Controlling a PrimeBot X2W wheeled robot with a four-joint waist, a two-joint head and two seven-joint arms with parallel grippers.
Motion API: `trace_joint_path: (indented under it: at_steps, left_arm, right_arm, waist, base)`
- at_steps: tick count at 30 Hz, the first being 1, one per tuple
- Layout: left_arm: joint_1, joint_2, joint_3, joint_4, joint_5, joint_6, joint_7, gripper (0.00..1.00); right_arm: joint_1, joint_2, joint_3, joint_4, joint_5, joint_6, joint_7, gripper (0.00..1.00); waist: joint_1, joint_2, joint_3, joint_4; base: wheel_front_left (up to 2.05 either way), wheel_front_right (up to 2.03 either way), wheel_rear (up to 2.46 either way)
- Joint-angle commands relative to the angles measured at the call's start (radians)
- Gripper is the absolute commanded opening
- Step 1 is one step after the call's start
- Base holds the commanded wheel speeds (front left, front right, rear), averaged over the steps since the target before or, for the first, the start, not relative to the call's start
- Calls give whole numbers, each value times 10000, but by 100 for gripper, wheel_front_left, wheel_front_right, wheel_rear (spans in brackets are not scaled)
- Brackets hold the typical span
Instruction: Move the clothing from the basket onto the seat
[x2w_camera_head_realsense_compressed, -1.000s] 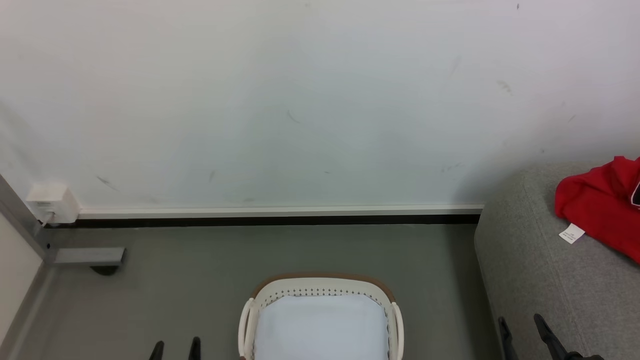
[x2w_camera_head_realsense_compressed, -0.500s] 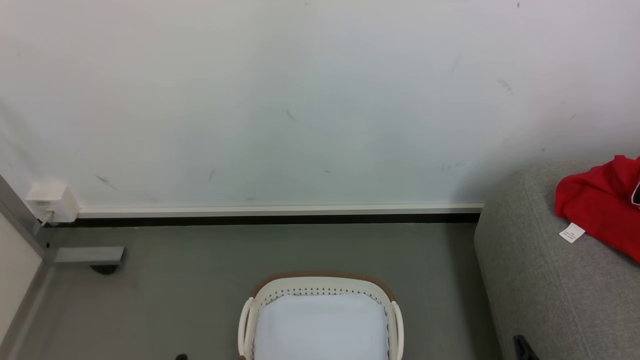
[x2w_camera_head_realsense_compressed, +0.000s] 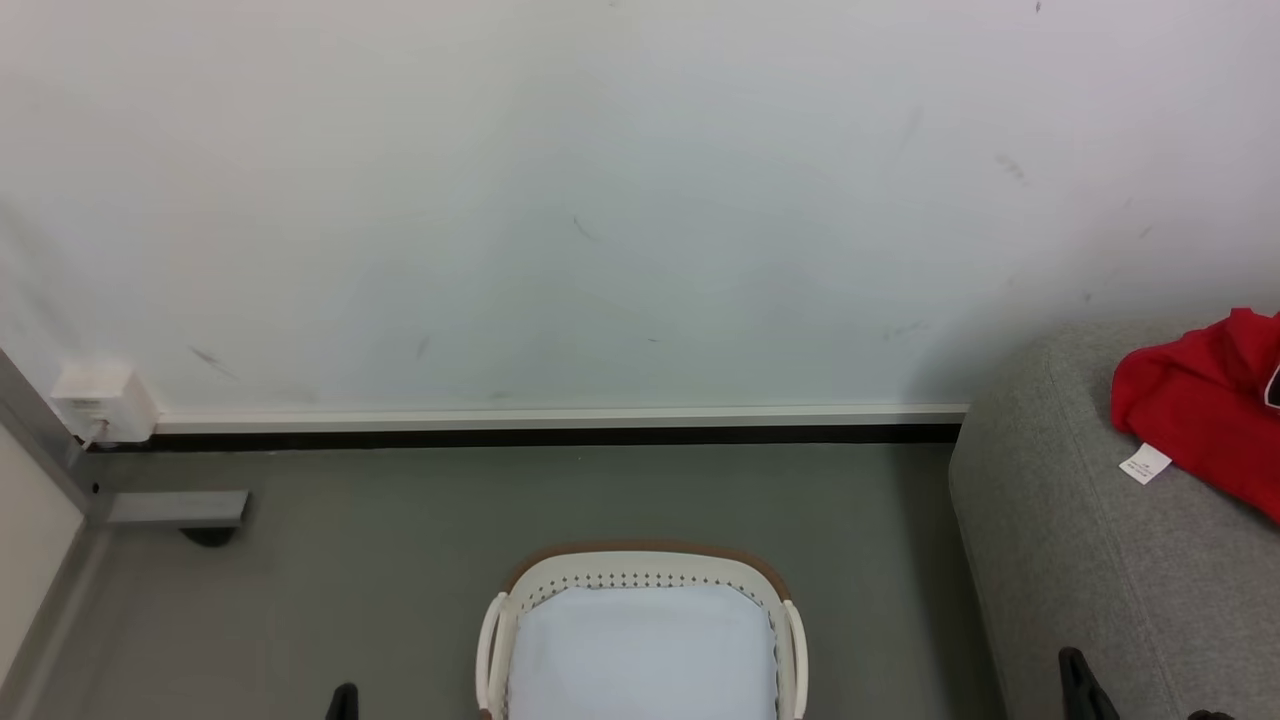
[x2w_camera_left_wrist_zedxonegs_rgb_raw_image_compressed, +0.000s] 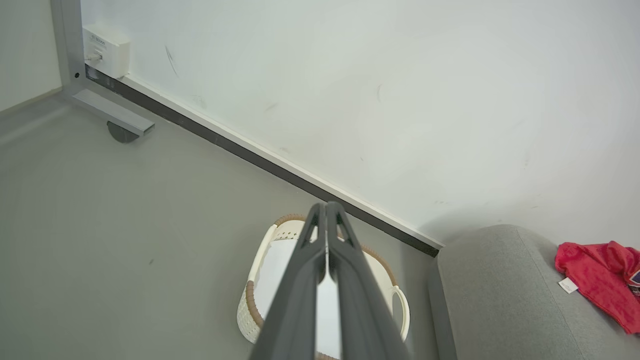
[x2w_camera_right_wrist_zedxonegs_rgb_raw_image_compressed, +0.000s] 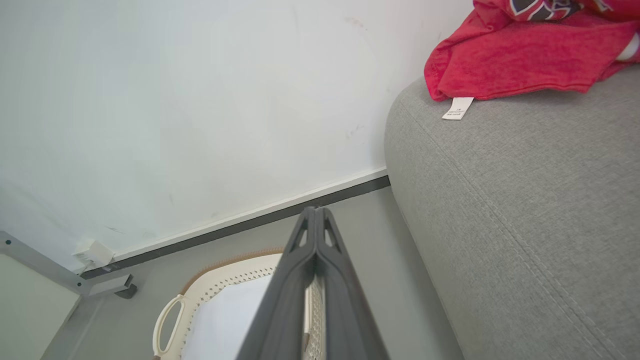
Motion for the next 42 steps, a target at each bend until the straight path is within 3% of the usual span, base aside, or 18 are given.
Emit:
trace_joint_path:
  at_steps: [1, 23, 42]
  left_arm:
    - [-290, 54, 69, -135, -499, -35, 125, 0]
    - [-892, 86, 335, -143, -3582, -108, 969, 0]
    - [-1295, 108, 521, -143, -5606, -159, 1535, 0]
  right_arm:
    - [-279, -75, -96, -219, 478, -4, 98, 0]
    - [-620, -112, -452, -559, 3669, -8, 927, 0]
    - [-845, -136, -695, -784, 5784, -11, 1481, 0]
  waist:
    - [-1, -1, 5, 1]
    - [-1, -1, 68, 4]
    - [-1, -1, 120, 6]
  base:
    - [0, 0, 0]
    - [0, 0, 0]
    - [0, 0, 0]
